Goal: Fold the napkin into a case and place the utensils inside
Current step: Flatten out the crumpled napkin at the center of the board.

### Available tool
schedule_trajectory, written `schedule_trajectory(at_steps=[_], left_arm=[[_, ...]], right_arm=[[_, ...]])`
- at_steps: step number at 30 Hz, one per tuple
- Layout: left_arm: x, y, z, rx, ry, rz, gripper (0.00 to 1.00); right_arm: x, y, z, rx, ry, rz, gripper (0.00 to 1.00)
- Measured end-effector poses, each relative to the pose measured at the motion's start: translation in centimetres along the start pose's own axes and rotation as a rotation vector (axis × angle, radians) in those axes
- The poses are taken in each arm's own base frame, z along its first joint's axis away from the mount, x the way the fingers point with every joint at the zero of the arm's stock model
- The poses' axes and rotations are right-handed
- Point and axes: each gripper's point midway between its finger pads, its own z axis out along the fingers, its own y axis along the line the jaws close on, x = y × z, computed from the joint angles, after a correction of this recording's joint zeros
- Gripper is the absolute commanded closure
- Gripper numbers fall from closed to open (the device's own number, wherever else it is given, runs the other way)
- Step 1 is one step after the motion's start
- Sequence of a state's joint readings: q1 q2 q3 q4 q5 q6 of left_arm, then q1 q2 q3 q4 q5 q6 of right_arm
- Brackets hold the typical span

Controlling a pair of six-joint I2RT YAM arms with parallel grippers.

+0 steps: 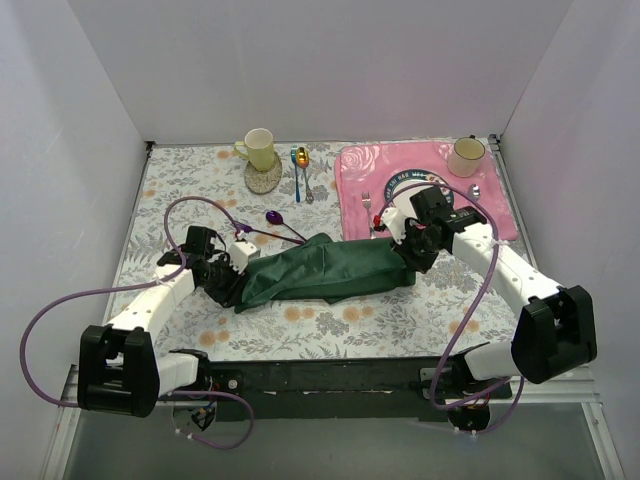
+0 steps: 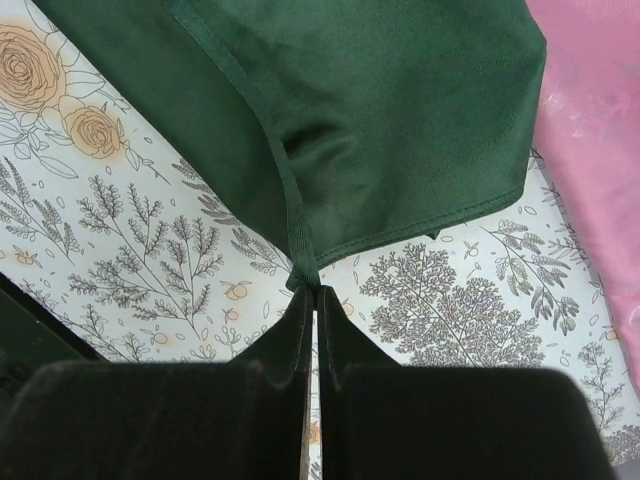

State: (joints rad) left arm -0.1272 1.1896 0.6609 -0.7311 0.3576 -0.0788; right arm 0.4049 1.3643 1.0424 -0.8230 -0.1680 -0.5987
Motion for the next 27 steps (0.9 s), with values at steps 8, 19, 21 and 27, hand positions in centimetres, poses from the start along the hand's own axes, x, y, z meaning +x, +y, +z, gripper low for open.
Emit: schedule_trajectory(at_steps=[8, 19, 21, 27], left_arm=[[-0.2, -0.6, 0.2, 0.032, -0.012, -0.01, 0.41], [-0.4, -3.3, -2.0, 0.134, -0.088, 0.18, 0.49], [-0.5, -3.7, -2.8, 0.124, -0.129, 0.283, 0.46], [1.7, -4.3, -2.3, 0.18, -0.087, 0.487, 0.42]], right_arm=[[-0.1, 0.1, 0.7, -0.015, 0.009, -0.006, 0.99], [-0.2, 0.1, 0.7, -0.015, 0.009, -0.007, 0.99], [-0.1, 0.1, 0.7, -0.015, 0.01, -0.008, 0.99], [-0.2, 0.1, 0.7, -0.014, 0.008, -0.008, 0.99]])
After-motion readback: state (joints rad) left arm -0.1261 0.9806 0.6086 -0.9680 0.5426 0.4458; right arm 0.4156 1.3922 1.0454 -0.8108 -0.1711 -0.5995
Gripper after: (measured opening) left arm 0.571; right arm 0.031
